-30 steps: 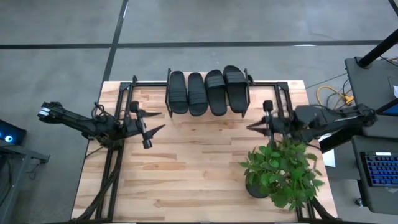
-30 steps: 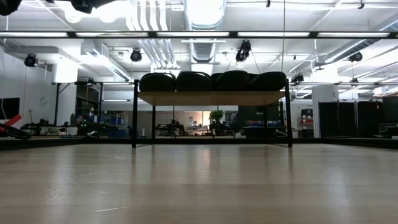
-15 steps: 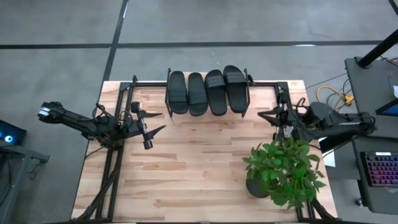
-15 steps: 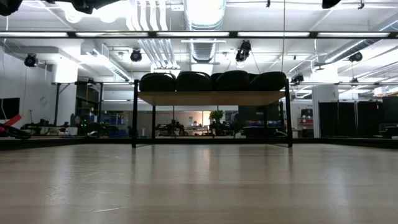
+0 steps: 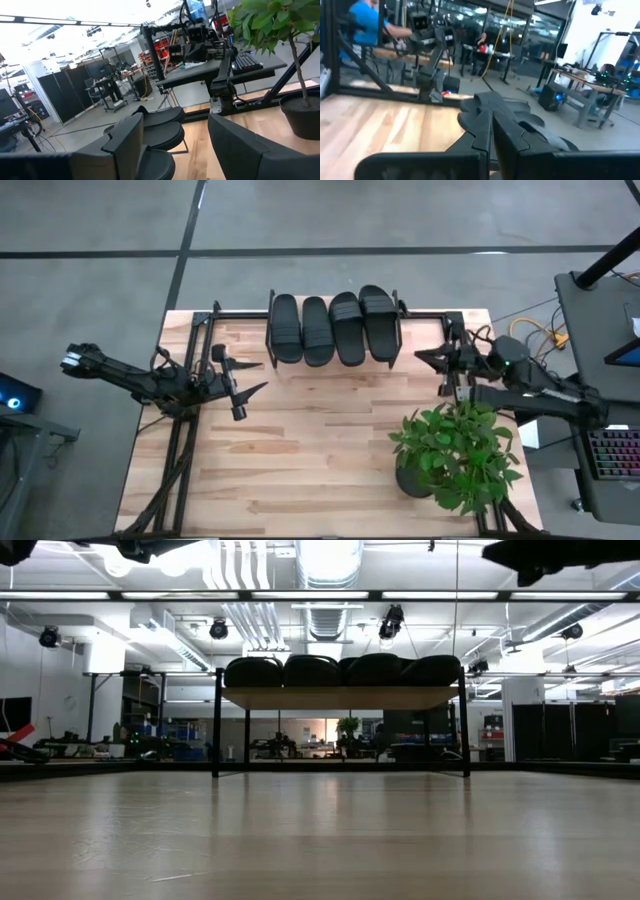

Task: Pick and place slides into the shelf
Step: Return to Home Position

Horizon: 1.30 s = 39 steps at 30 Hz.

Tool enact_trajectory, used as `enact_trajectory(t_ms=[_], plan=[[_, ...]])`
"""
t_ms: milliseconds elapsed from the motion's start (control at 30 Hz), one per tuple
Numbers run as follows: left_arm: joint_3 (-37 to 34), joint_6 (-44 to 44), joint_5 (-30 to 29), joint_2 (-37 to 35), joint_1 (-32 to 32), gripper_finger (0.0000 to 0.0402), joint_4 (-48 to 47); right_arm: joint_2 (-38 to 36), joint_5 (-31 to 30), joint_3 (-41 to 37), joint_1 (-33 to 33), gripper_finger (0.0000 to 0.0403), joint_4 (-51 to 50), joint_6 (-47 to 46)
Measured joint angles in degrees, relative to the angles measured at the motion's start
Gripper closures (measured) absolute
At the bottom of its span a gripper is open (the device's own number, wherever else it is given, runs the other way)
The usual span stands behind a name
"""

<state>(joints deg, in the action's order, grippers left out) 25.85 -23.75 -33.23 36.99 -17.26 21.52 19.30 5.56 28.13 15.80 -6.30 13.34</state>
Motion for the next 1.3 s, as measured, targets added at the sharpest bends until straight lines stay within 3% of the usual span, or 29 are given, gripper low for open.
enact_trajectory(t_ms=[433,833,1133,1300], plan=[[-0.02,-0.59,-0.13,0.38,0.0,0.0194,-0.04,-19.39,0.67,-12.14,-0.14,0.0394,-4.49,-6.99],[-0.04,0.82,-0.53,1.24,0.0,0.0194,-0.02,-17.93,3.83,-17.74,-4.02,0.0394,0.95,-11.75],[-0.11,0.94,-0.88,2.1,0.0,0.0194,0.03,-19.23,-4.37,-21.91,-10.84,0.0394,2.22,-11.05],[-0.23,0.99,-1.77,2.23,0.0,0.0194,-0.03,-19.27,-5.65,-23.69,-12.28,0.0394,2.3,-12.16]])
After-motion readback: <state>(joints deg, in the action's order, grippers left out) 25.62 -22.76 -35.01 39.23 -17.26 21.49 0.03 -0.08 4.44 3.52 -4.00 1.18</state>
